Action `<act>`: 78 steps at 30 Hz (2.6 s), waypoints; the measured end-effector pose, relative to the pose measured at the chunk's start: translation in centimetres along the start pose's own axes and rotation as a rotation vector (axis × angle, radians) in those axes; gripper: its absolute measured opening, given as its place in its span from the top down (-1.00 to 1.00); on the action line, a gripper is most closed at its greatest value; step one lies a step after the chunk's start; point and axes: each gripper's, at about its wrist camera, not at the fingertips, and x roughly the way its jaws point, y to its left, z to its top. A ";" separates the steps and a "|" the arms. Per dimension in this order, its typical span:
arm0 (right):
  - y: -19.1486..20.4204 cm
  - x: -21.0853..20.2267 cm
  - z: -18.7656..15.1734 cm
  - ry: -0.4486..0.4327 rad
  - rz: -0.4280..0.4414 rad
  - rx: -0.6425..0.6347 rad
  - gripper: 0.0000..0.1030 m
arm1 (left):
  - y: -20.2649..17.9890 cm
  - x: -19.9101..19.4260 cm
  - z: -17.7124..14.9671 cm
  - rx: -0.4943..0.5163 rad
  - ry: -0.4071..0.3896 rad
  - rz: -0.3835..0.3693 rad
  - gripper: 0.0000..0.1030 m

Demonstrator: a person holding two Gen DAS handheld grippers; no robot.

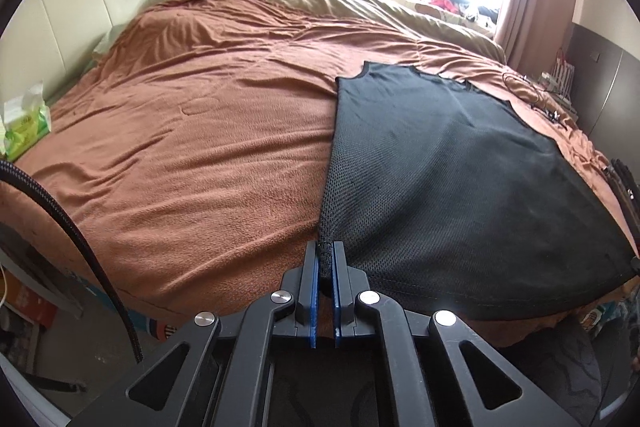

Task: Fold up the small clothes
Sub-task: 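Lift the hem with both grippers and fold it over toward the collar, then lay the folded hem down and open both grippers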

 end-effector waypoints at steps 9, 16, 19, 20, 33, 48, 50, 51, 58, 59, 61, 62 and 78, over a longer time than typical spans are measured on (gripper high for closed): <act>-0.7 -4.8 -1.3 -0.064 0.031 -0.008 0.95 | 0.6 -4.6 -1.7 -0.016 -0.047 -0.029 0.90; -1.1 -9.1 -2.9 -0.108 0.052 -0.041 0.95 | 0.6 -9.2 -3.5 -0.017 -0.108 -0.054 0.90; -1.3 -10.8 -3.7 -0.124 0.065 -0.057 0.95 | 0.8 -11.0 -4.6 -0.019 -0.126 -0.055 0.90; -1.3 -11.2 -4.0 -0.129 0.068 -0.060 0.95 | 0.8 -11.5 -5.0 -0.020 -0.131 -0.056 0.90; -2.7 -15.9 -7.5 -0.191 0.116 -0.080 0.95 | 1.3 -17.1 -8.5 -0.018 -0.189 -0.049 0.90; -2.9 -15.9 -7.6 -0.184 0.118 -0.071 0.95 | 1.3 -17.2 -9.0 -0.010 -0.190 -0.038 0.90; -2.7 -15.3 -6.9 -0.181 0.114 -0.073 0.95 | 1.2 -16.7 -8.4 -0.008 -0.189 -0.036 0.90; -2.6 -15.0 -6.5 -0.180 0.112 -0.076 0.95 | 1.2 -16.3 -8.0 -0.007 -0.189 -0.034 0.90; -1.2 -11.0 -2.4 -0.168 0.094 -0.079 0.95 | 1.0 -13.0 -4.0 -0.007 -0.175 -0.031 0.90; -1.0 -10.1 -1.5 -0.165 0.091 -0.078 0.95 | 1.1 -12.3 -3.0 -0.012 -0.168 -0.030 0.90; -0.5 -8.9 0.1 -0.163 0.085 -0.077 0.95 | 1.3 -11.1 -1.3 -0.014 -0.159 -0.026 0.90; -0.1 -8.2 0.9 -0.163 0.082 -0.078 0.95 | 1.3 -10.6 -0.5 -0.013 -0.156 -0.025 0.90; 3.6 4.2 10.6 -0.096 0.019 -0.141 0.95 | -0.6 -0.2 10.0 0.059 -0.088 -0.002 0.90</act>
